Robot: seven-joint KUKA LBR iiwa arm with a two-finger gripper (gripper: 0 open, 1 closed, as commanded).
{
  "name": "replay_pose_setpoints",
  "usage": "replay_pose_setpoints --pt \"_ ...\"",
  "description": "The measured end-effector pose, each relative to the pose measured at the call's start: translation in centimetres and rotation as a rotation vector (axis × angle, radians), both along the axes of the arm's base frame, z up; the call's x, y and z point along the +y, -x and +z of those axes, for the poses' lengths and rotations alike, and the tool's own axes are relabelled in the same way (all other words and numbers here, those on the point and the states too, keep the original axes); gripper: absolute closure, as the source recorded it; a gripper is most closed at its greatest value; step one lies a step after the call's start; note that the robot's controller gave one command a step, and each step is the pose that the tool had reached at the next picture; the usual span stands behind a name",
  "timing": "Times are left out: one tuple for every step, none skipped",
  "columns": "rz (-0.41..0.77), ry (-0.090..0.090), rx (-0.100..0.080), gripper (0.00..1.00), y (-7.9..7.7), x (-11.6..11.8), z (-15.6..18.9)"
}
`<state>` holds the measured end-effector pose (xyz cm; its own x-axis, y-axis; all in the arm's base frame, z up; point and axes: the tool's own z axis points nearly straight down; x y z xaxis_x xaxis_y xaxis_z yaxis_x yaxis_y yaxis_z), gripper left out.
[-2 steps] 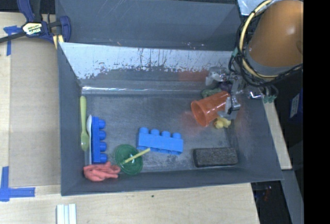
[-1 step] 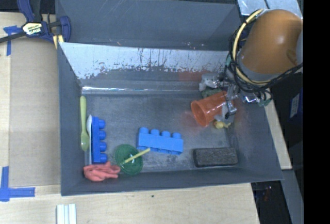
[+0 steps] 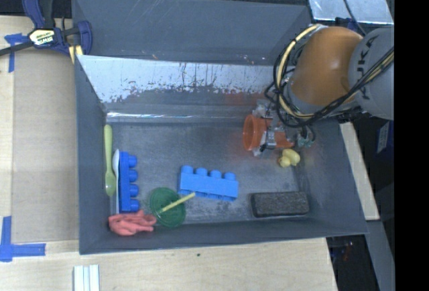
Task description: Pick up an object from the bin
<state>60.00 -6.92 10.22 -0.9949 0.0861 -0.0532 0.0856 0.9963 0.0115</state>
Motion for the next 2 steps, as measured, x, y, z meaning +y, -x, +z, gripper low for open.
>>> replay_pose_setpoints --pt "0.0 0.0 0.0 1.0 0.0 0.0 0.0" --pt "0.139 0.009 -0.004 1.0 -1.7 -0.2 -1.6"
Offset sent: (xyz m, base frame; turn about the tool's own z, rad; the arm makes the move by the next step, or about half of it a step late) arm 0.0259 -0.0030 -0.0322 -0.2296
